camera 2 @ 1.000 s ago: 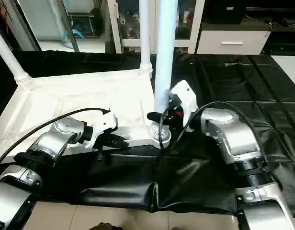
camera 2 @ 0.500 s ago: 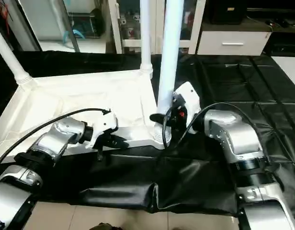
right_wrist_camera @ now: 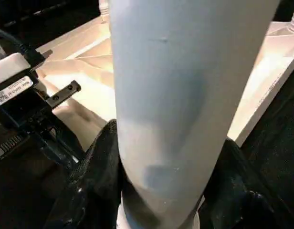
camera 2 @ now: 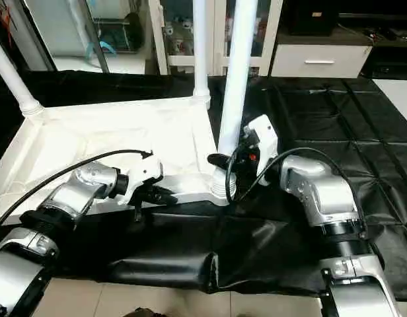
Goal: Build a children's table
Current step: Insert table leg to table base
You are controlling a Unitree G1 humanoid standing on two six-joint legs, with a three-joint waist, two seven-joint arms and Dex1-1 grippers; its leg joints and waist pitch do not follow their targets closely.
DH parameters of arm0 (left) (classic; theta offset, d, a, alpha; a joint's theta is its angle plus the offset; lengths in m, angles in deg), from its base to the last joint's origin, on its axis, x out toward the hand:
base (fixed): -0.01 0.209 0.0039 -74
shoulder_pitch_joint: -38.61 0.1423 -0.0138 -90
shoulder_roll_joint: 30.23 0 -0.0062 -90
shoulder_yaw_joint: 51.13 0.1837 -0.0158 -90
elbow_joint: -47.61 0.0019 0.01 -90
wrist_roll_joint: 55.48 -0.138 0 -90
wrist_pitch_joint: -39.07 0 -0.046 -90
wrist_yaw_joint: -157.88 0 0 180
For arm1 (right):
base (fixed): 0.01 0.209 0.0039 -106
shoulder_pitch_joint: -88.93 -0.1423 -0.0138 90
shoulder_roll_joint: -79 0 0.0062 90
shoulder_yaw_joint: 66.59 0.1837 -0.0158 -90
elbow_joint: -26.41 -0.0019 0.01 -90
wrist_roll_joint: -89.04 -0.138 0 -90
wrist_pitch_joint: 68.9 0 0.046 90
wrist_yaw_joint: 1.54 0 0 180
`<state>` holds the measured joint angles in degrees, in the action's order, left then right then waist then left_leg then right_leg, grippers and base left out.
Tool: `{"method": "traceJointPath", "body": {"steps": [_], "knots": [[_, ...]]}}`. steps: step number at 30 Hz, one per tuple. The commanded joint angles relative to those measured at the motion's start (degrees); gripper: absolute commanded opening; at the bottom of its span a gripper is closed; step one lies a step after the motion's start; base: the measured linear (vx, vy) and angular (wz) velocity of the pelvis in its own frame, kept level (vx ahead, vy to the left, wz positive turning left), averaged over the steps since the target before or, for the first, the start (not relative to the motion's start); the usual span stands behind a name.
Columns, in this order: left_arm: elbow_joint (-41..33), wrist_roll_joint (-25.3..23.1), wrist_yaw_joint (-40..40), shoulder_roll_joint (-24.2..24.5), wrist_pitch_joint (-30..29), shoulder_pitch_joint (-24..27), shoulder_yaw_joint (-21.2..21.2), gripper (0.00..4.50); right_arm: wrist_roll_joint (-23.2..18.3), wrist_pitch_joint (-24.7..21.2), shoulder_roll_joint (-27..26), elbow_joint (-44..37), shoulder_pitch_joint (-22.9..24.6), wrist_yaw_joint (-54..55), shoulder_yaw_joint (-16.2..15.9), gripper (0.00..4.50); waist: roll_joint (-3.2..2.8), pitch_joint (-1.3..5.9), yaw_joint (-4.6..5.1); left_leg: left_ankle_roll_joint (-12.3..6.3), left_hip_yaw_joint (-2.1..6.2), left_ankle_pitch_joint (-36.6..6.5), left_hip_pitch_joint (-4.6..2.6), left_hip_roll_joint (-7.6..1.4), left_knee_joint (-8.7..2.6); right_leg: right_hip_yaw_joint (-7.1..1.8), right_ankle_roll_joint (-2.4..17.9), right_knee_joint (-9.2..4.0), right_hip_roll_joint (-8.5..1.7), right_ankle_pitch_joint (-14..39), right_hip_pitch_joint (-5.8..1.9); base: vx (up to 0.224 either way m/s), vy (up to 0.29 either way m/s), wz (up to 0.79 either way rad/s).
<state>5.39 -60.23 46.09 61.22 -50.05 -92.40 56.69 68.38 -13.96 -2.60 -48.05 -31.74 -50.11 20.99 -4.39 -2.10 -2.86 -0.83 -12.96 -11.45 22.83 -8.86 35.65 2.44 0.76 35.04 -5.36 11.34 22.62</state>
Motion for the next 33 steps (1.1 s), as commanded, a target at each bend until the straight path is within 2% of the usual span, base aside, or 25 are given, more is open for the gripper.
{"method": "traceJointPath", "body": {"steps": [1,2,3,5,7,8,10,11,12,13,15,17,20,23,27,31,32,33], "knots": [[1.8,0.0,-0.4,-0.3,0.2,0.9,0.0,0.0,1.1,-1.0,-0.2,1.4,3.7,3.0,0.9,1.84,0.87,3.02,0.22,1.8,2.83,-15.6,-2.46,-4.81,-5.65,-2.27,12.0,-4.58,-4.11,12.3,-1.14,0.0,0.0,0.0],[2.0,0.0,-0.5,-0.4,0.3,0.7,-0.1,0.0,0.7,-1.0,-0.4,0.8,4.5,3.3,1.3,1.84,0.67,3.0,0.19,2.05,2.87,-16.2,-2.57,-4.81,-5.71,-2.27,11.8,-4.59,-4.1,12.7,-1.09,0.0,0.0,0.0],[2.1,0.0,-0.6,-0.4,0.3,0.7,-0.1,0.0,0.5,-1.0,-0.5,0.5,4.9,3.6,1.6,1.84,0.92,2.88,0.37,2.24,2.97,-17.0,-2.43,-4.75,-5.88,-2.22,11.6,-4.7,-4.14,14.0,-1.28,0.0,0.0,0.0],[2.2,-0.1,-0.6,-0.4,0.4,0.6,-0.1,0.0,0.2,-1.0,-0.8,0.1,5.6,4.0,2.1,1.84,0.83,2.46,0.63,3.4,3.12,-21.0,-2.85,-4.72,-6.13,-2.28,10.7,-5.36,-4.22,19.7,-0.9,0.0,0.0,0.0],[2.4,-0.1,-0.7,-0.4,0.5,0.5,-0.2,0.0,-0.1,-0.9,-1.2,-0.7,7.1,4.8,2.8,1.84,0.68,2.4,0.73,4.47,3.31,-23.2,-3.35,-4.81,-6.22,-2.46,9.9,-5.72,-4.32,22.5,-0.65,0.0,0.0,0.0],[2.5,0.0,-0.7,-0.4,0.4,0.5,-0.3,0.0,-0.3,-0.9,-1.5,-1.6,8.5,5.1,3.0,1.84,0.4,2.43,0.73,4.81,3.33,-23.6,-3.48,-4.76,-6.25,-2.46,9.8,-5.75,-4.31,22.5,-0.6,0.0,0.0,0.0],[2.6,-0.1,-0.8,-0.4,0.6,0.4,-0.4,0.0,-0.4,-0.9,-1.9,-3.2,10.5,5.6,3.0,1.84,0.53,2.62,0.76,5.12,3.27,-22.8,-3.53,-4.83,-6.59,-2.49,9.8,-5.69,-4.09,18.9,-0.79,0.0,0.0,0.0],[2.7,-0.1,-0.8,-0.3,0.7,0.4,-0.4,0.0,-0.3,-1.1,-2.1,-4.2,11.4,5.9,2.8,1.84,0.14,2.68,0.68,5.12,3.24,-22.4,-3.57,-4.8,-6.65,-2.46,10.0,-5.63,-4.14,17.7,-0.85,0.0,0.0,0.0],[2.8,-0.1,-0.8,-0.3,0.8,0.3,-0.4,0.0,-0.2,-1.2,-2.1,-5.4,12.4,5.9,2.3,1.84,0.43,2.83,0.77,4.74,3.22,-20.7,-3.37,-4.82,-6.77,-2.38,10.3,-5.44,-4.08,14.9,-1.2,0.0,0.0,0.0],[2.9,-0.2,-0.8,-0.3,0.9,0.2,-0.4,0.0,0.2,-1.1,-2.0,-6.1,12.9,5.8,1.6,1.84,0.19,2.98,0.69,4.18,3.15,-18.7,-3.25,-4.8,-6.78,-2.29,10.8,-5.11,-4.02,11.9,-1.4,0.0,0.0,0.0],[3.3,-0.4,-1.0,-0.3,1.2,0.0,-0.4,0.0,1.0,-0.7,-1.3,-7.5,13.7,5.4,-0.1,1.84,0.24,2.9,0.7,3.75,2.99,-18.7,-3.25,-4.73,-6.73,-2.29,11.4,-5.19,-4.04,11.4,-1.39,0.0,0.0,0.0],[3.5,-0.4,-1.1,-0.3,1.3,-0.1,-0.4,0.0,1.4,-0.7,-0.7,-9.0,14.3,4.9,-1.6,1.84,0.4,2.71,0.63,3.54,3.01,-19.6,-3.23,-4.72,-6.68,-2.42,11.2,-5.55,-4.29,14.1,-1.43,0.0,0.0,0.0],[3.5,-0.4,-1.1,-0.3,1.3,-0.2,-0.4,0.0,2.3,-0.7,-0.1,-10.3,14.6,4.4,-3.3,1.84,0.36,2.54,0.75,3.73,3.31,-21.4,-3.3,-4.81,-6.81,-2.57,9.6,-6.11,-4.52,20.4,-1.26,0.0,0.0,0.0],[3.6,-0.6,-1.0,-0.2,1.3,-0.3,-0.4,0.0,2.7,-1.1,0.2,-11.2,14.5,3.7,-4.4,1.84,0.25,2.47,0.83,4.18,3.42,-21.9,-3.32,-4.88,-7.02,-2.55,9.4,-6.14,-4.37,20.3,-1.15,0.0,0.0,0.0],[3.8,-0.6,-1.0,-0.1,1.5,-0.3,-0.4,0.0,3.6,-1.3,0.5,-10.6,13.1,3.5,-6.3,1.84,0.27,2.11,1.38,5.78,3.7,-26.6,-3.75,-4.85,-7.34,-2.63,9.1,-6.34,-4.26,22.9,-0.86,0.0,0.0,0.0],[3.8,-0.6,-0.9,0.0,1.6,-0.2,-0.4,0.0,5.5,-0.1,0.0,-8.5,11.2,3.5,-8.2,1.84,0.22,2.03,1.73,5.94,3.81,-27.2,-3.64,-4.75,-7.39,-2.67,9.0,-6.36,-4.36,23.5,-0.9,0.0,0.0,0.0],[3.6,-0.6,-0.9,0.0,1.5,-0.1,-0.4,0.0,5.7,0.0,-0.3,-8.2,10.8,3.6,-8.5,1.84,1.31,2.01,1.87,5.65,3.72,-27.3,-3.54,-4.77,-7.41,-2.68,8.8,-6.54,-4.32,24.3,-0.9,0.0,0.0,0.0],[3.3,-0.5,-0.8,0.1,1.5,0.1,-0.5,0.0,6.6,0.3,-0.4,-7.9,10.4,3.2,-9.9,1.84,0.7,1.95,1.71,5.7,3.79,-27.3,-3.81,-4.8,-7.31,-2.84,8.8,-6.58,-4.54,25.2,-0.65,0.0,0.0,0.0]]}}
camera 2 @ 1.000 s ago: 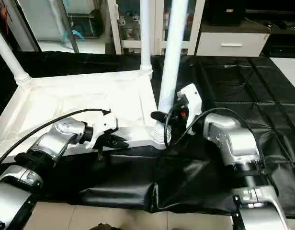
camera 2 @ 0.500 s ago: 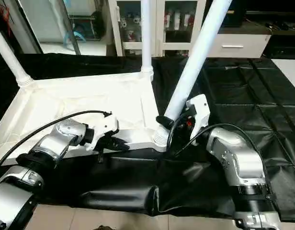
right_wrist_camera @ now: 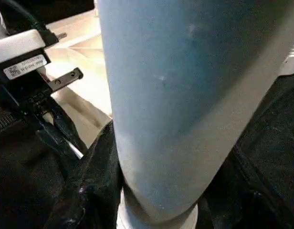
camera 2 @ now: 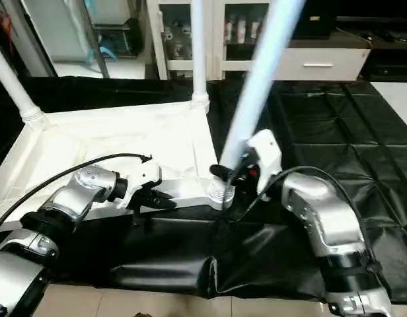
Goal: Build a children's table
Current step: Insert table leg to table base
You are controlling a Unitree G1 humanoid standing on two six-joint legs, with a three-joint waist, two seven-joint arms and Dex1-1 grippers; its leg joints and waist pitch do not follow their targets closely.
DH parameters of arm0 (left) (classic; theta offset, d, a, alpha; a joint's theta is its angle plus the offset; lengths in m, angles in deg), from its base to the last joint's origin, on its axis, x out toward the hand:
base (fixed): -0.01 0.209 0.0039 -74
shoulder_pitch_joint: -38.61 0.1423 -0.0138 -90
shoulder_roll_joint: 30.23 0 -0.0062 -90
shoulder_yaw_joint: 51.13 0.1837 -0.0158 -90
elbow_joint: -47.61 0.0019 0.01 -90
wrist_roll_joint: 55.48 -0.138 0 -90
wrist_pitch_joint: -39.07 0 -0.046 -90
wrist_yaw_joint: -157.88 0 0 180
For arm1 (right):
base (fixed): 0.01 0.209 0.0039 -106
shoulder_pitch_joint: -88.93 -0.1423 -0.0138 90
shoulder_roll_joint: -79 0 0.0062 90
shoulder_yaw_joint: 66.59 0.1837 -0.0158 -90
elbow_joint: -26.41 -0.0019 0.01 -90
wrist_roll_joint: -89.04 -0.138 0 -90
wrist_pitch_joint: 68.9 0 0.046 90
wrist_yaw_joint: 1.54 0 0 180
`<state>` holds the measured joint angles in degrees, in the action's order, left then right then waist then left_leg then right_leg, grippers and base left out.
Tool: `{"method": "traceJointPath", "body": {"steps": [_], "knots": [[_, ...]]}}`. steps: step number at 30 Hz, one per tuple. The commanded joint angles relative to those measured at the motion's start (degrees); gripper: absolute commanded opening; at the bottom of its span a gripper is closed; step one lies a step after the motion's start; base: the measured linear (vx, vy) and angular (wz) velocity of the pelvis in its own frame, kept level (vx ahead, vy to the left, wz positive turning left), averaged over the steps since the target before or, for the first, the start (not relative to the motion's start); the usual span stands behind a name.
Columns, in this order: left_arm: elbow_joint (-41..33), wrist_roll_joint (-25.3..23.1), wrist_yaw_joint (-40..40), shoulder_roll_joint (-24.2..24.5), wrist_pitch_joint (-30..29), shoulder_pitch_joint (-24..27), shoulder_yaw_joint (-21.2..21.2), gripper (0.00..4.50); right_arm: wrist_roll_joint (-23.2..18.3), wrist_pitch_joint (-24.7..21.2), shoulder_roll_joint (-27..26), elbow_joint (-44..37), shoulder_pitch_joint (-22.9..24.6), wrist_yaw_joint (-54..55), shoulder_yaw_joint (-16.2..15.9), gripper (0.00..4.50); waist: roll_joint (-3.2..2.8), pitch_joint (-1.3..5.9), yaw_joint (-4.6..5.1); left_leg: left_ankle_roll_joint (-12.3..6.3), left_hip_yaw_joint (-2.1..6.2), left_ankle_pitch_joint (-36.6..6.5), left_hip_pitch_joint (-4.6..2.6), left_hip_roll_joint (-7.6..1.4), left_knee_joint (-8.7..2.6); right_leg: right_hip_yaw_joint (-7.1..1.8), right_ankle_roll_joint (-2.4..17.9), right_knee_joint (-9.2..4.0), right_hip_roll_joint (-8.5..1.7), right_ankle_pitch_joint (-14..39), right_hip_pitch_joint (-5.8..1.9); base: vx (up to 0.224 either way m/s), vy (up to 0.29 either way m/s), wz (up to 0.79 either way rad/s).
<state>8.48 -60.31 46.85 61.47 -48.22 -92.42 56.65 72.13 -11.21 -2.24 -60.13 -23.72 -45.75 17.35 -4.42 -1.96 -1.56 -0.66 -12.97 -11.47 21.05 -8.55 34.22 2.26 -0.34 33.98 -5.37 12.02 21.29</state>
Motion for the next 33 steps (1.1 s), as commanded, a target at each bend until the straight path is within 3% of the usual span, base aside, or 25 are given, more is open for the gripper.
{"method": "traceJointPath", "body": {"steps": [1,8,9,10,11,12,15,21,22,27,33], "knots": [[0.2,-0.4,-1.6,-0.1,-0.4,0.1,-0.4,0.0,2.9,-2.4,-0.8,4.2,2.3,-1.2,-6.3,1.84,0.63,1.74,0.48,5.57,3.83,-27.6,-1.96,-5.1,-5.92,-2.64,9.7,-5.54,-4.48,25.1,0.71,0.0,0.0,0.0],[-0.2,-0.2,-1.9,0.2,-0.4,0.7,-0.7,0.0,3.7,-2.8,-1.6,3.4,5.1,-1.6,-10.1,1.84,0.64,1.72,0.71,6.73,4.07,-30.5,-2.2,-5.17,-6.44,-2.63,8.8,-5.64,-4.23,24.5,0.89,0.0,0.0,0.0],[-0.2,-0.2,-2.0,0.2,-0.4,0.8,-0.8,0.0,4.0,-2.8,-1.7,3.7,5.6,-1.4,-10.1,1.84,1.93,1.67,0.82,6.31,3.88,-30.4,-2.15,-5.17,-6.47,-2.65,8.9,-5.84,-4.21,24.7,0.89,0.0,0.0,0.0],[-0.3,-0.2,-2.0,0.2,-0.4,0.9,-0.8,0.0,4.1,-2.7,-1.8,4.1,6.0,-1.2,-9.9,1.84,1.93,1.67,0.82,6.31,3.88,-30.4,-2.15,-5.17,-6.47,-2.65,8.9,-5.84,-4.21,24.7,0.89,0.0,0.0,0.0],[-0.4,-0.2,-2.0,0.2,-0.5,0.9,-0.8,0.0,4.3,-2.5,-1.8,4.4,6.2,-1.2,-9.8,1.84,1.29,1.46,0.59,5.87,3.9,-29.8,-2.26,-5.17,-6.51,-2.81,8.8,-6.03,-4.44,25.5,1.03,0.0,0.0,0.0],[-0.4,-0.1,-2.0,0.2,-0.5,1.0,-0.8,0.0,4.7,-1.9,-1.9,5.0,6.6,-0.8,-9.4,1.84,1.24,1.49,0.56,6.0,4.0,-30.6,-2.49,-5.19,-6.53,-2.81,8.2,-6.2,-4.52,27.5,1.02,0.0,0.0,0.0],[-0.4,-0.1,-2.1,0.2,-0.5,1.0,-0.9,0.0,5.1,-1.1,-2.2,5.4,6.9,-0.1,-8.5,1.84,1.33,1.61,0.6,6.04,4.18,-30.5,-2.41,-5.19,-6.77,-2.82,7.4,-6.39,-4.52,28.2,0.86,0.0,0.0,0.0],[-0.2,0.6,-2.9,-0.4,-0.6,0.9,-1.7,0.0,5.3,2.3,-4.5,7.1,7.5,3.2,-4.9,1.84,1.4,1.49,0.85,6.71,4.41,-34.0,-2.76,-5.08,-6.92,-2.73,6.3,-6.78,-4.39,31.0,1.46,0.0,0.0,0.0],[-0.2,0.5,-2.9,-0.5,-0.7,0.8,-1.7,0.0,5.3,3.0,-5.0,8.1,7.9,3.7,-4.5,1.84,1.06,1.37,1.01,7.01,4.46,-35.2,-2.94,-5.07,-7.04,-2.65,5.9,-6.97,-4.21,31.7,1.58,0.0,0.0,0.0],[-0.1,0.4,-2.8,-0.4,-0.6,0.9,-1.6,0.0,5.9,3.9,-4.5,9.2,8.5,3.6,-4.8,1.84,0.96,1.35,1.28,7.63,4.68,-37.8,-3.11,-5.05,-7.24,-2.6,6.0,-6.9,-4.04,30.6,1.69,0.0,0.0,0.0],[-0.3,0.4,-3.0,-0.4,-0.5,1.0,-1.7,0.0,6.8,5.2,-4.5,9.7,8.2,3.5,-5.0,1.84,1.05,1.36,1.41,7.46,4.54,-37.4,-3.02,-5.02,-7.38,-2.8,6.5,-6.88,-4.1,29.3,1.71,0.0,0.0,0.0]]}}
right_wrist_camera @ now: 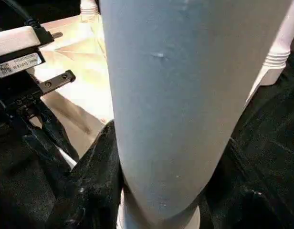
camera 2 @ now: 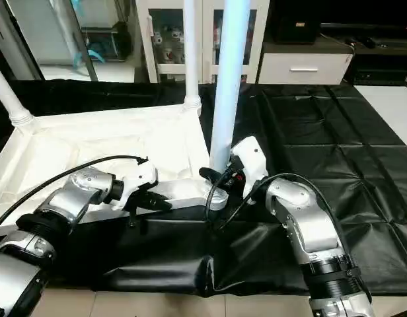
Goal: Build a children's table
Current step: Insert table leg to table base
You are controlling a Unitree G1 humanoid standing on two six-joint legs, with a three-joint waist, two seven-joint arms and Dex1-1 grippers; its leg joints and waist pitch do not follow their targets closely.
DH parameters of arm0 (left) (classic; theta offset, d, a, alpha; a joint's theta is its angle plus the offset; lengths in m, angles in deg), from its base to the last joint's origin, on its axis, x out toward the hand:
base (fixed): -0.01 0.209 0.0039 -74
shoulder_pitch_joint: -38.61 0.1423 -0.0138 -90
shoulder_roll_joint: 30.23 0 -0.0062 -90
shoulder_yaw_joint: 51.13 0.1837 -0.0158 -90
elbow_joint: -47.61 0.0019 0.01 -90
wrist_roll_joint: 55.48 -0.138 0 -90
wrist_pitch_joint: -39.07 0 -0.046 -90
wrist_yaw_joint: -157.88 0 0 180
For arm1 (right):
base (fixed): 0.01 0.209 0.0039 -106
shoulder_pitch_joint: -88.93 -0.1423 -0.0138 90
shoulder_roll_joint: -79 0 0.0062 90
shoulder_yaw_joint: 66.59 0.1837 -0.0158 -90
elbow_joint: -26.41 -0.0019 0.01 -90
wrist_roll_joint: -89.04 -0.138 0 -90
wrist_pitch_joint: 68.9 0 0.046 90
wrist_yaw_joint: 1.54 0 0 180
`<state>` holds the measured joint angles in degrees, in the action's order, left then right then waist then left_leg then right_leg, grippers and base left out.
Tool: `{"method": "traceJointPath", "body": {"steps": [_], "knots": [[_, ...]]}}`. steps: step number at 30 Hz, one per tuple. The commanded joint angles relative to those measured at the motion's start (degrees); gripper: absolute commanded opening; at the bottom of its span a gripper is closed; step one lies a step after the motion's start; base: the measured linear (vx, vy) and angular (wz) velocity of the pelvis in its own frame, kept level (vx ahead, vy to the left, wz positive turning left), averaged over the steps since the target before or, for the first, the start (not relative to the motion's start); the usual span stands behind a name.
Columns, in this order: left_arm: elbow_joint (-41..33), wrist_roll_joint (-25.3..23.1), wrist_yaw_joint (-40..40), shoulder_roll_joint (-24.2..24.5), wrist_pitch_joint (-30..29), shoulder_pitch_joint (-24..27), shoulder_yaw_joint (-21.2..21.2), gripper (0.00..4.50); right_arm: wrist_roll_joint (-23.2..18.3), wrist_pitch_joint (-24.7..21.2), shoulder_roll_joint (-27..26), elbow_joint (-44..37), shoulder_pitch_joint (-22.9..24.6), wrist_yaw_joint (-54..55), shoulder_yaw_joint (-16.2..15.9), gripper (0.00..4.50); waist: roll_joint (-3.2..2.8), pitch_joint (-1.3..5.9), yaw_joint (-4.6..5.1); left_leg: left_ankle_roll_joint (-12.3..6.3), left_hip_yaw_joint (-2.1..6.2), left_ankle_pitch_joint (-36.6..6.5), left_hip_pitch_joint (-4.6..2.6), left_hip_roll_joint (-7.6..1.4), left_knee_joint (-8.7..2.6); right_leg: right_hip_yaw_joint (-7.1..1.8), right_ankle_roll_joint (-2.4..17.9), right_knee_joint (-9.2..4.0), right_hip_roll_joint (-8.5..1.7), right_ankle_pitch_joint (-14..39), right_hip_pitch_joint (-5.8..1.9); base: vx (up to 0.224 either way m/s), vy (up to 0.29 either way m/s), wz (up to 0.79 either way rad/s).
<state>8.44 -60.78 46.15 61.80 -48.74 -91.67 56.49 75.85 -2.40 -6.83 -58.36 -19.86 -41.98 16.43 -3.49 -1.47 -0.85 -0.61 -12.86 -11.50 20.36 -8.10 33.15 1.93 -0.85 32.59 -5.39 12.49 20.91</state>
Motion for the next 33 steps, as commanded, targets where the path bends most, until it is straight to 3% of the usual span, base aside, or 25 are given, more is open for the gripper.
{"method": "traceJointPath", "body": {"steps": [1,5,7,9,10,11,12,14,17,18,19,22,23,25,26,28,30,33], "knots": [[-0.3,0.9,-2.3,-0.8,0.0,0.2,-1.6,0.0,3.1,-3.6,0.1,7.9,4.3,-0.3,-4.0,1.84,0.11,0.87,0.7,7.41,4.43,-37.4,-2.32,-5.47,-6.31,-2.47,7.0,-5.49,-4.08,28.8,2.09,0.0,0.0,0.0],[-0.3,1.3,-5.2,-1.2,-0.6,0.1,-2.8,0.0,3.5,-0.4,-2.2,9.5,2.6,4.0,-1.8,1.84,0.08,0.76,1.22,7.09,4.66,-38.1,-2.27,-5.34,-6.26,-2.46,6.4,-5.8,-4.19,31.5,2.32,0.0,0.0,0.0],[-0.8,1.8,-7.9,-2.0,-2.1,0.1,-3.9,0.0,3.9,1.1,-3.6,11.1,1.4,7.5,-0.1,1.84,-0.24,0.72,1.63,7.44,4.99,-39.4,-2.24,-5.32,-6.46,-2.1,6.0,-5.66,-4.08,32.2,2.11,0.0,0.0,0.0],[-1.1,2.1,-9.3,-2.5,-2.9,0.1,-4.4,0.0,4.1,1.7,-4.2,12.0,0.8,9.0,0.6,1.84,-0.16,0.62,1.96,7.5,5.18,-40.4,-2.15,-5.26,-6.57,-1.71,5.7,-5.81,-3.95,32.4,1.97,0.0,0.0,0.0],[-4.1,3.3,-13.2,-4.9,-6.9,0.8,-6.0,0.0,4.8,3.7,-6.6,16.4,-2.1,16.3,3.8,1.84,0.05,0.64,2.13,7.61,5.08,-41.0,-2.36,-5.28,-6.66,-1.64,5.5,-5.81,-3.9,32.2,2.12,0.0,0.0,0.0],[-5.8,3.5,-15.1,-6.2,-8.5,1.2,-6.4,0.0,5.5,4.9,-7.5,18.9,-3.6,19.9,4.9,1.84,-0.3,0.5,2.21,7.85,5.17,-41.5,-2.39,-5.26,-6.6,-1.65,5.8,-5.73,-4.05,32.1,2.37,0.0,0.0,0.0],[-6.4,3.6,-16.1,-6.8,-9.3,1.3,-6.5,0.0,5.7,5.4,-7.9,20.1,-4.4,21.4,5.3,1.84,-0.26,0.32,3.0,7.91,5.39,-42.5,-2.14,-5.02,-6.63,-1.08,5.7,-5.86,-3.83,32.7,2.16,0.0,0.0,0.0],[-7.6,3.6,-17.9,-8.1,-10.9,1.4,-6.8,0.0,6.3,6.6,-8.6,22.4,-5.8,24.1,6.0,1.84,-0.28,0.55,3.22,7.29,5.35,-41.6,-2.12,-4.98,-6.61,-0.96,5.5,-5.91,-3.91,31.2,1.83,0.0,0.0,0.0],[-8.9,1.7,-27.3,-12.8,-15.0,0.1,-7.3,0.0,6.9,10.9,-11.1,30.5,-11.0,31.8,7.8,1.84,-0.13,0.75,3.54,6.58,5.11,-39.4,-1.78,-4.87,-6.54,-1.01,6.7,-5.87,-4.11,28.2,1.77,0.0,0.0,0.0],[-9.1,1.7,-31.2,-15.2,-17.3,-0.8,-8.0,0.0,7.1,12.0,-11.9,33.4,-12.9,33.5,8.1,1.84,0.26,0.86,3.47,6.12,4.82,-38.1,-1.84,-4.83,-6.42,-1.12,7.0,-6.09,-4.05,26.8,1.9,0.0,0.0,0.0],[-9.2,1.4,-34.1,-16.9,-19.2,-1.5,-8.4,0.0,7.3,12.7,-12.5,35.7,-14.5,34.7,8.1,1.84,0.09,1.12,3.47,6.0,4.58,-36.2,-1.84,-4.76,-6.23,-1.24,8.1,-5.74,-4.09,24.2,1.8,0.0,0.0,0.0],[-9.3,0.9,-39.7,-19.9,-21.8,-2.8,-9.1,0.0,7.7,14.2,-13.4,40.0,-17.4,37.1,8.3,1.84,0.56,1.46,3.12,3.38,3.97,-28.7,-0.75,-4.81,-6.0,-1.48,10.6,-5.12,-4.25,15.7,0.98,0.0,0.0,0.0],[-8.8,0.6,-44.3,-22.4,-23.2,-4.1,-9.9,0.0,7.6,15.6,-14.3,44.0,-19.9,39.8,9.1,1.84,0.83,1.52,2.95,2.69,3.83,-27.6,-0.71,-4.73,-5.89,-1.4,11.0,-5.19,-4.22,14.9,0.89,0.0,0.0,0.0],[-8.6,0.4,-46.8,-23.8,-24.0,-4.9,-10.1,0.0,7.4,16.6,-14.7,47.1,-21.7,41.7,9.9,1.84,0.88,2.28,2.62,-0.14,3.37,-20.1,-0.09,-4.62,-5.23,-1.46,12.8,-4.52,-4.63,9.2,-0.04,0.0,0.0,0.0],[-9.1,0.2,-48.0,-24.6,-24.8,-5.1,-9.8,0.0,7.1,17.5,-15.0,49.4,-22.9,43.2,10.8,1.84,1.11,2.34,2.13,-2.17,3.14,-15.8,0.09,-4.78,-5.0,-1.39,13.6,-4.24,-4.53,5.2,-0.03,0.0,0.0,0.0],[-9.8,0.0,-48.5,-25.1,-25.7,-4.9,-9.8,0.0,7.2,18.3,-15.0,50.9,-23.5,44.0,11.2,1.84,1.24,2.22,1.81,-3.82,2.81,-15.8,-0.25,-4.73,-4.76,-1.2,13.7,-4.56,-4.35,7.3,0.42,0.0,0.0,0.0],[-11.0,-0.4,-49.4,-25.7,-26.9,-4.4,-9.7,0.0,7.3,19.3,-14.9,52.7,-24.2,45.1,11.8,1.84,1.42,2.4,1.81,-4.47,2.82,-15.1,-0.08,-4.65,-4.56,-1.13,13.4,-4.57,-4.33,8.7,0.27,0.056,-0.023,0.03],[-12.1,-0.5,-50.4,-26.0,-28.2,-3.5,-9.8,0.0,7.2,20.3,-14.8,54.9,-24.9,45.4,12.7,1.84,1.64,2.59,1.68,-6.35,2.79,-11.7,0.1,-4.71,-4.24,-1.0,13.9,-4.13,-4.28,6.2,0.16,0.017,-0.009,0.01]]}}
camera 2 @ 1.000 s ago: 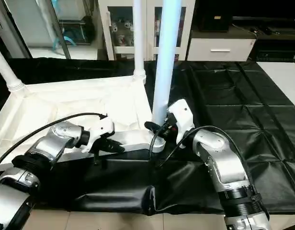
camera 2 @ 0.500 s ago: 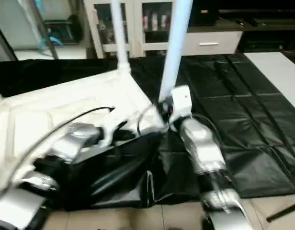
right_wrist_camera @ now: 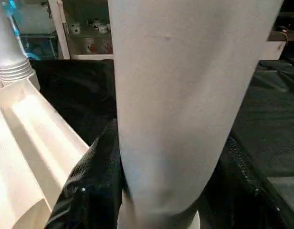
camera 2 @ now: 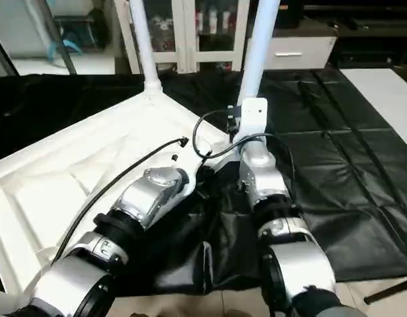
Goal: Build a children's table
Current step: Insert table leg to table base
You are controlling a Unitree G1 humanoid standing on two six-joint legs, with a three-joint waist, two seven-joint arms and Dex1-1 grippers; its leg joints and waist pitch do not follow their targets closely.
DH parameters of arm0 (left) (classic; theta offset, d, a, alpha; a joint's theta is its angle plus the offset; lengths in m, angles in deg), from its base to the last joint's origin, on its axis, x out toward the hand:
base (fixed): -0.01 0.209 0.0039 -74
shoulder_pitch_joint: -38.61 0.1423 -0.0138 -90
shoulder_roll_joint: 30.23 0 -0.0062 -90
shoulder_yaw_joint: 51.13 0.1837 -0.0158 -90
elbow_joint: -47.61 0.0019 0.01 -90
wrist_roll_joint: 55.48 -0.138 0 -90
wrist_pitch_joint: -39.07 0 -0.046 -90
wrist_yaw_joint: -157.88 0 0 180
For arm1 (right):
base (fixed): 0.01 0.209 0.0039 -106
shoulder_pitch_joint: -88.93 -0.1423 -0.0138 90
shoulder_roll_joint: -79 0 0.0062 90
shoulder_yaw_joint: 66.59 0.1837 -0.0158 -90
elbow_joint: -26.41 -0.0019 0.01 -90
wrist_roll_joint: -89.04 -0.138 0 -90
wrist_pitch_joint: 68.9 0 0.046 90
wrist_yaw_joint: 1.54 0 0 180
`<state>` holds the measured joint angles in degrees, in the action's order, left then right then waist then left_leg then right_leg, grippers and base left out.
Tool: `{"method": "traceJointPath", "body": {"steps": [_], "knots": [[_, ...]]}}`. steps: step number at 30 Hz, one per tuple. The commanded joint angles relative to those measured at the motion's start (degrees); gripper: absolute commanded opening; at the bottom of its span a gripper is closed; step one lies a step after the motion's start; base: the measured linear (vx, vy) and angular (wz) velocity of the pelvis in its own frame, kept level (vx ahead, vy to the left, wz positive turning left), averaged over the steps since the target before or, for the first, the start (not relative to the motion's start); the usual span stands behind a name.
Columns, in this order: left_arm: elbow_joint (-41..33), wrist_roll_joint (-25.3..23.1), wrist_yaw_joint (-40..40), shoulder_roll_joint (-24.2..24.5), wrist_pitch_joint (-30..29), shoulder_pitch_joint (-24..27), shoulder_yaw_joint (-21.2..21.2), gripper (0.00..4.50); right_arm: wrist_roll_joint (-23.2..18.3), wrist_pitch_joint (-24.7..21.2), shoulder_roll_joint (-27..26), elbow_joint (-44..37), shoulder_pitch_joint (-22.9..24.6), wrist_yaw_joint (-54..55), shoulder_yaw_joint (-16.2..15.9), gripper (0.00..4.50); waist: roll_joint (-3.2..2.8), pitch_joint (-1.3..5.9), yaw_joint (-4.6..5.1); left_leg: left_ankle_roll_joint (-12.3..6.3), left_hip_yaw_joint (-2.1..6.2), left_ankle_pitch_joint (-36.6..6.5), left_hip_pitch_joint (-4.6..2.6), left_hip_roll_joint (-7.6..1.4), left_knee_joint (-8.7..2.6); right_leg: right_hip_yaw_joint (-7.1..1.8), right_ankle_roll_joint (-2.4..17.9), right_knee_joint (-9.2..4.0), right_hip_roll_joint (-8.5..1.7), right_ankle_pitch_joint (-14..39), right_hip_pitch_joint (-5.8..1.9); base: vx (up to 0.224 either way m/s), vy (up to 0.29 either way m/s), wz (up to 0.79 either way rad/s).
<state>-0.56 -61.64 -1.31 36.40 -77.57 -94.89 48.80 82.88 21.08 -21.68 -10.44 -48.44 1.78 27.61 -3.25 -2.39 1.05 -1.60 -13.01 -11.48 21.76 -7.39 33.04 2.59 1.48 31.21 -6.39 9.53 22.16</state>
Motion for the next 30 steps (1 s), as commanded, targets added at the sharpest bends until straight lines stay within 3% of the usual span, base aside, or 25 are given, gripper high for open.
{"method": "traceJointPath", "body": {"steps": [1,3,6,8,11,13,14,15,16,17,18,19,21,22,23,24,26,27,30], "knots": [[-3.1,0.4,-3.0,-0.5,0.5,-0.2,-2.1,0.0,0.2,-2.8,0.2,7.5,3.6,1.6,1.7,1.84,1.3,3.63,-0.25,-6.05,2.96,-10.2,-1.18,-5.42,-3.98,-1.52,11.9,-2.55,-3.22,8.0,-1.18,0.0,0.0,0.0],[-3.1,0.5,-3.3,-0.5,0.5,-0.1,-2.0,0.0,0.1,-1.8,0.4,8.9,3.1,1.5,2.2,1.84,1.27,3.53,-0.27,-7.23,2.95,-8.7,-1.01,-5.46,-3.88,-1.36,12.3,-2.42,-3.06,7.2,-1.16,0.0,0.0,0.0],[-3.4,0.5,-3.1,-0.5,0.4,0.0,-1.5,0.0,-0.7,-0.1,0.1,10.0,2.3,-0.1,3.0,1.84,1.2,3.4,-0.12,-6.35,3.0,-11.4,-1.14,-5.55,-4.08,-1.31,12.0,-2.79,-3.04,10.6,-1.04,0.0,0.0,0.0],[-3.6,0.5,-2.5,-0.4,0.5,0.2,-1.0,0.0,-0.9,1.7,0.0,9.5,2.2,-2.7,2.6,2.4,1.22,3.42,-0.1,-5.56,3.08,-12.7,-1.08,-5.55,-4.14,-1.27,11.6,-2.81,-3.01,11.4,-1.14,0.0,0.0,0.0],[-4.8,0.6,-0.6,0.4,1.0,0.7,-0.1,0.0,-1.5,3.6,0.5,6.8,2.7,-6.5,2.2,2.54,1.34,3.55,-0.26,-6.26,2.98,-10.5,-1.01,-5.49,-3.84,-1.36,12.3,-2.54,-3.1,8.3,-1.29,0.0,0.0,0.0],[-5.5,0.6,2.0,2.1,2.2,1.0,1.0,0.0,-2.4,3.5,1.5,2.2,4.0,-11.2,1.5,2.85,1.2,4.37,-0.71,-9.35,3.11,-3.1,-0.67,-5.56,-2.9,-1.36,13.7,-1.03,-3.27,-0.1,-1.75,0.0,0.0,0.0],[-5.7,0.6,2.8,2.6,2.5,1.1,1.3,0.0,-2.6,3.5,1.7,1.1,4.3,-12.4,1.3,2.99,1.31,4.39,-0.78,-10.73,3.01,-0.8,-0.66,-5.44,-2.58,-1.27,14.2,-0.77,-3.01,-2.5,-1.53,0.0,0.0,0.0],[-5.7,0.6,2.8,2.6,2.5,1.2,1.3,0.0,-2.6,3.5,1.8,1.0,4.3,-12.5,1.3,3.04,1.34,4.27,-0.89,-12.87,3.01,1.7,-0.17,-5.41,-2.07,-1.32,14.9,-0.32,-3.15,-4.3,-1.42,0.0,0.0,0.0],[-6.1,0.6,4.5,3.5,3.3,1.4,1.9,0.0,-3.1,2.8,2.3,-1.4,5.1,-14.7,1.0,3.04,0.97,4.21,-1.08,-13.87,2.97,2.0,-0.05,-5.39,-1.86,-1.22,15.1,-0.37,-3.3,-3.3,-1.31,0.0,0.0,0.0],[-6.7,0.6,6.7,4.7,3.9,1.8,2.6,0.0,-3.6,1.6,3.1,-4.7,6.5,-17.3,0.4,3.28,1.12,4.07,-1.16,-14.36,2.86,1.1,0.01,-5.25,-1.84,-1.16,14.7,-0.69,-3.23,-1.9,-1.29,0.0,0.0,0.0],[-7.4,0.5,9.4,6.2,4.5,2.2,3.5,0.0,-4.3,-0.1,4.4,-9.4,8.6,-20.3,-0.2,3.38,1.34,4.03,-1.21,-14.22,2.91,-0.1,0.19,-5.47,-1.86,-1.29,14.5,-0.7,-3.38,0.3,-1.29,0.0,0.0,0.0],[-8.0,0.5,12.3,7.7,5.9,2.7,4.3,0.0,-5.1,-1.9,5.7,-13.4,10.5,-23.0,-0.8,3.38,1.23,3.82,-1.76,-13.73,2.92,-2.1,-0.06,-5.57,-1.97,-1.24,13.6,-1.12,-3.2,3.5,-1.06,0.0,0.0,0.0],[-8.8,0.8,15.1,9.1,6.0,3.2,5.0,0.0,-6.0,-3.9,7.3,-17.6,12.7,-25.5,-1.4,3.46,0.89,3.49,-1.77,-11.43,2.87,-6.4,-0.32,-5.73,-2.47,-1.3,13.0,-1.64,-2.88,9.0,-0.73,0.0,0.0,0.0],[-9.3,1.0,16.4,9.8,5.7,3.4,5.2,0.0,-6.3,-4.8,8.0,-19.4,13.7,-26.7,-1.6,3.63,0.95,3.52,-1.97,-9.43,2.91,-8.7,-0.71,-5.83,-2.71,-1.33,12.3,-1.79,-2.78,11.2,-0.72,0.0,0.0,0.0],[-10.0,1.3,18.9,11.1,6.3,3.9,5.8,0.0,-7.2,-6.5,9.2,-22.5,15.4,-28.8,-2.1,3.63,0.46,3.51,-1.98,-8.52,2.92,-9.3,-0.85,-5.89,-2.84,-1.38,12.3,-1.75,-2.71,11.4,-0.54,0.0,0.0,0.0],[-10.9,1.9,23.8,13.6,8.3,4.8,7.1,0.0,-8.9,-9.7,11.6,-27.6,18.2,-32.6,-2.8,3.81,0.43,3.33,-1.94,-7.36,3.01,-10.6,-0.67,-5.73,-3.11,-1.31,11.8,-1.95,-2.46,11.8,-0.64,0.0,0.0,0.0],[-11.6,2.3,26.9,15.2,8.7,5.4,7.8,0.0,-9.9,-11.7,13.5,-31.0,20.1,-35.2,-3.3,3.81,0.35,3.34,-1.98,-5.94,3.01,-11.9,-0.92,-6.0,-3.37,-1.45,11.4,-1.78,-2.46,11.1,-0.48,0.0,0.0,0.0],[-11.8,2.5,28.5,16.2,8.8,5.7,8.1,0.0,-10.3,-12.8,14.7,-32.9,21.2,-36.6,-3.6,4.02,0.09,3.39,-2.16,-4.84,2.95,-12.4,-1.05,-5.91,-3.47,-1.53,11.6,-1.68,-2.49,10.3,-0.47,0.0,0.0,0.0],[-13.3,4.4,37.3,20.2,12.0,7.2,9.5,0.0,-12.1,-19.3,20.4,-42.2,26.0,-43.5,-5.5,4.21,0.03,3.44,-2.88,-4.69,3.0,-11.0,-1.17,-5.92,-3.43,-1.6,11.3,-1.42,-2.47,7.6,-0.77,0.0,0.0,0.0]]}}
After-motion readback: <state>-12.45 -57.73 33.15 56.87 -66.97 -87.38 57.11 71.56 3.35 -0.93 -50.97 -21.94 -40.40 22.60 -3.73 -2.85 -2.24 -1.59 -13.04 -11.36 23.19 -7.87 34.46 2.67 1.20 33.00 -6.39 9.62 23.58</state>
